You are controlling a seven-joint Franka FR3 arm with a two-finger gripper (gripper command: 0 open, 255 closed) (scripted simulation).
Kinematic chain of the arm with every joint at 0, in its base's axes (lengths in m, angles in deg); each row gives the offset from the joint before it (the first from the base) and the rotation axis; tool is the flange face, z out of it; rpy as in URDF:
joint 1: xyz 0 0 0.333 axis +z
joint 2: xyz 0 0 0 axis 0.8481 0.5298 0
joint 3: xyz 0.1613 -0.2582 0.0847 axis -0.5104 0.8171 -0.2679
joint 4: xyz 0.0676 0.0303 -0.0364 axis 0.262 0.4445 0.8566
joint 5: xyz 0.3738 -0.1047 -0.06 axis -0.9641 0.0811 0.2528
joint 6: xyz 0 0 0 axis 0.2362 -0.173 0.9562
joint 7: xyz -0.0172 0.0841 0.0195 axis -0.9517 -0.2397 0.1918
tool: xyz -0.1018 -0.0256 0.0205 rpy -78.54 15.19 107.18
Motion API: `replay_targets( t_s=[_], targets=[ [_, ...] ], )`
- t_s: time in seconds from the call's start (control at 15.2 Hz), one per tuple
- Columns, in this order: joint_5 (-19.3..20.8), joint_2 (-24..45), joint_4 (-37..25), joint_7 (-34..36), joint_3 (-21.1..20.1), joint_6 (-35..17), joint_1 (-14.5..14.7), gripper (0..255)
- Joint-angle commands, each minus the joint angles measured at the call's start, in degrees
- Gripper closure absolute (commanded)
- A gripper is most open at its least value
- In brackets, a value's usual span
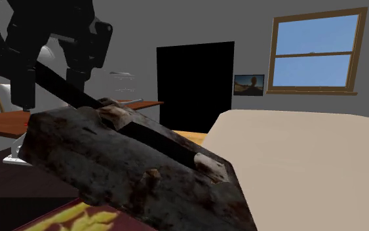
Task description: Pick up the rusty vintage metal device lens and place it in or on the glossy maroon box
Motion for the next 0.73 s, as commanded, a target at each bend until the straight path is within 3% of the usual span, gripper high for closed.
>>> replay_targets(
  t_s=[0.0,0.33,0.66],
  targets=[
    [0.0,1.1,-1.4,-3.0,1.2,0.0,-1.9,255],
    [-1.4,6.0,-7.4,-11.2,3.8,0.9,-7.3,255],
    [-2.0,7.3,-5.1,-11.2,3.6,-2.6,-7.5,255]
  ],
)
